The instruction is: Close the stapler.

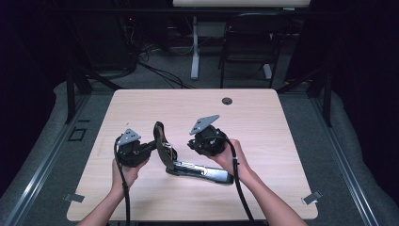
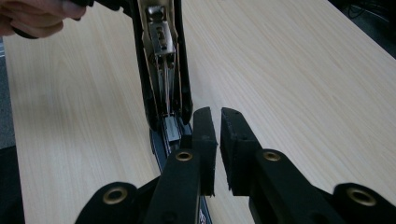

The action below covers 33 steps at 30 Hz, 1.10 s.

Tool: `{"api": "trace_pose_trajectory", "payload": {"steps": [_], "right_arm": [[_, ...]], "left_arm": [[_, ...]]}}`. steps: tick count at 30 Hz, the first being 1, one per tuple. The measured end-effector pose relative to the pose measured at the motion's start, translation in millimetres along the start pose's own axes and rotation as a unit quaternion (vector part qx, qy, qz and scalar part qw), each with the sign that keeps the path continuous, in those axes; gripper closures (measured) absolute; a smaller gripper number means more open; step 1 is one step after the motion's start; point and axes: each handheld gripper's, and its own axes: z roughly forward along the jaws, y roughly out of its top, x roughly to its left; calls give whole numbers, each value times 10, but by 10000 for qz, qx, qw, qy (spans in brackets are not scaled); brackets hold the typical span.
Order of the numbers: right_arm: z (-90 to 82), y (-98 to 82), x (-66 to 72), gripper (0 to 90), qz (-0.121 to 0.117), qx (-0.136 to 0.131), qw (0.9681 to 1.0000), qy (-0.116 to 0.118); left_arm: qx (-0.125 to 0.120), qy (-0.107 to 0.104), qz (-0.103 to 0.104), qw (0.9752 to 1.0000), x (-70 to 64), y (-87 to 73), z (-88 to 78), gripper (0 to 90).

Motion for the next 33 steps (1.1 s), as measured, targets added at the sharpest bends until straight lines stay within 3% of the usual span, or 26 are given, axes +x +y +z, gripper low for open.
{"api": "trace_pose_trajectory", "payload": {"steps": [9,12,13,15,19,22,27,33], "right_arm": [[-54,168,19,891,33,-420,9991,-10],[-116,192,15,900,91,-782,9969,49],[-142,186,8,900,146,-860,9962,-28],[-195,137,-47,900,293,-1031,9942,10],[-250,7,-173,900,582,-1019,9930,94],[-266,-125,-221,900,655,-1089,9917,187],[-280,-312,-261,900,768,-1041,9914,179],[-276,-477,-298,900,892,-898,9918,205]], "left_arm": [[354,-99,237,9990,-88,-26,121,900],[466,-139,384,9981,-141,-41,161,900],[451,-88,441,9980,-161,-41,167,900],[462,-134,516,9975,-170,-33,177,900],[606,-216,632,9959,-207,-40,220,891],[709,-219,668,9950,-220,-45,247,875],[803,-134,587,9949,-204,-44,267,746],[980,142,375,9944,-132,-11,255,463]]}}
